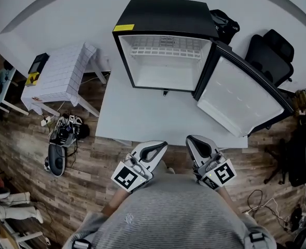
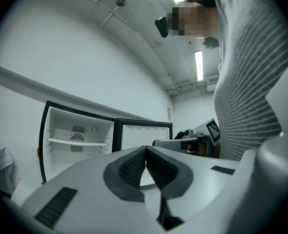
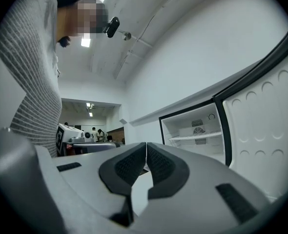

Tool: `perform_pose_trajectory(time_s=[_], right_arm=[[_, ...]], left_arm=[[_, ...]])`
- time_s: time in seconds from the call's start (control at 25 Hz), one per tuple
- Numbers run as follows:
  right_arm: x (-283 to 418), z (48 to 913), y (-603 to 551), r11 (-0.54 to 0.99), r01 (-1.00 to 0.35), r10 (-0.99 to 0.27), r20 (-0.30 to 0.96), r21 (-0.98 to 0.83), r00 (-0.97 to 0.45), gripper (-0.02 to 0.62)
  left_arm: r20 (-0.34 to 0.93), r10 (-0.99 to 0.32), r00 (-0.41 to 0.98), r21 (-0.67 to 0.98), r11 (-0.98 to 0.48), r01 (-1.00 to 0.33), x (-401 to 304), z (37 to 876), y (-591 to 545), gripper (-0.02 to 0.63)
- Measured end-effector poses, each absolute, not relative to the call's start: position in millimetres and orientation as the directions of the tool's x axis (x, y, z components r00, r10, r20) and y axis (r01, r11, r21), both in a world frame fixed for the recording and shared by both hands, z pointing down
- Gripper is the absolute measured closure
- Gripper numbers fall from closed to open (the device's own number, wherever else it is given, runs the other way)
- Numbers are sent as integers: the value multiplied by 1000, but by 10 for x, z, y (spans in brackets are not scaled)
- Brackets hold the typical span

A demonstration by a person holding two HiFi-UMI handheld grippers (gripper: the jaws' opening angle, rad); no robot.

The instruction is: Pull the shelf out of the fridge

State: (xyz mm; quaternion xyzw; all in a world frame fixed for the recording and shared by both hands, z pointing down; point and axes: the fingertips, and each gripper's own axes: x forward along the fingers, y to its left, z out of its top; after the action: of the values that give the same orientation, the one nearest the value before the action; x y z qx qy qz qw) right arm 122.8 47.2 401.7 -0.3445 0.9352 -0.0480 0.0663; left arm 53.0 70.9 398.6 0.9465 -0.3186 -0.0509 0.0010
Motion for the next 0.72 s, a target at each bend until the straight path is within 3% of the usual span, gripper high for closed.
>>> perform_pose_trajectory(time_s=[0.72], right_arm=[[780,4013,-605,713,-687,-699,-72,-138,-711,583]], left_arm=[[-91,-566,819,55,-824,-564,4,3993,-424,595]])
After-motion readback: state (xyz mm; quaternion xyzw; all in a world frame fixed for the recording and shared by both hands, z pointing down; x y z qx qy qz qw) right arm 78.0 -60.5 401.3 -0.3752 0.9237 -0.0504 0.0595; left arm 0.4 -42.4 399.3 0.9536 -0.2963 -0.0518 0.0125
